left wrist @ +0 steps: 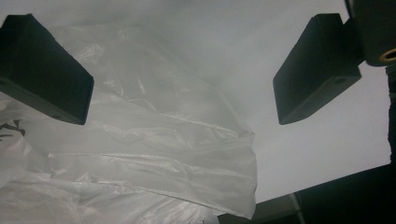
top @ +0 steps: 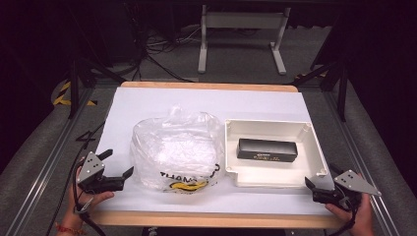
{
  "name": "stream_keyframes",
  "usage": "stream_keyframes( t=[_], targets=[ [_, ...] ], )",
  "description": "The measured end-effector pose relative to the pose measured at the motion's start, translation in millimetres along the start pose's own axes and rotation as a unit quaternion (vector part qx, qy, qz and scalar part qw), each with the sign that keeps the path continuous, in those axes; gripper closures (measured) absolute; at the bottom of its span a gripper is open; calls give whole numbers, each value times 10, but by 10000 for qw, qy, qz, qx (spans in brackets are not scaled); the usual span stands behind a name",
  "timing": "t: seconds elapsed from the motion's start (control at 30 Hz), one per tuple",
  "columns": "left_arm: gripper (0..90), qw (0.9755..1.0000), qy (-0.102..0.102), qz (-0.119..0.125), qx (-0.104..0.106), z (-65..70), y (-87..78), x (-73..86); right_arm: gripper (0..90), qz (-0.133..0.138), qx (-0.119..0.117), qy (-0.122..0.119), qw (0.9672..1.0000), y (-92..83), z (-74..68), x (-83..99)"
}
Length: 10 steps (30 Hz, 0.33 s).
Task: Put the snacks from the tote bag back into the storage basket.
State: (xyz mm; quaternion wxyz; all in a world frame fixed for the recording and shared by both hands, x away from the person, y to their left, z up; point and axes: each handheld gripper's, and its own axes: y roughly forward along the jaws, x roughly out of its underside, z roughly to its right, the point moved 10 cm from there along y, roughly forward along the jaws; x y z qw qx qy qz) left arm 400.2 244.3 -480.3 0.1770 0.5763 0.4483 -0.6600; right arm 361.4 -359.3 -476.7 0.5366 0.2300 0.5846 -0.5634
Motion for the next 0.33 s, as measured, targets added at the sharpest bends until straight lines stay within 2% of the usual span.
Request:
stream_keyframes(
  t=[0.17,0.33],
  targets=[
    [59,10000,30,-44,7,6,12,5,41,-94,-14,-48,9999,25,-15,27],
    [59,10000,-36,-57,-27,7,8,7,42,-73,-31,-38,10000,36,-11,20]
  ],
)
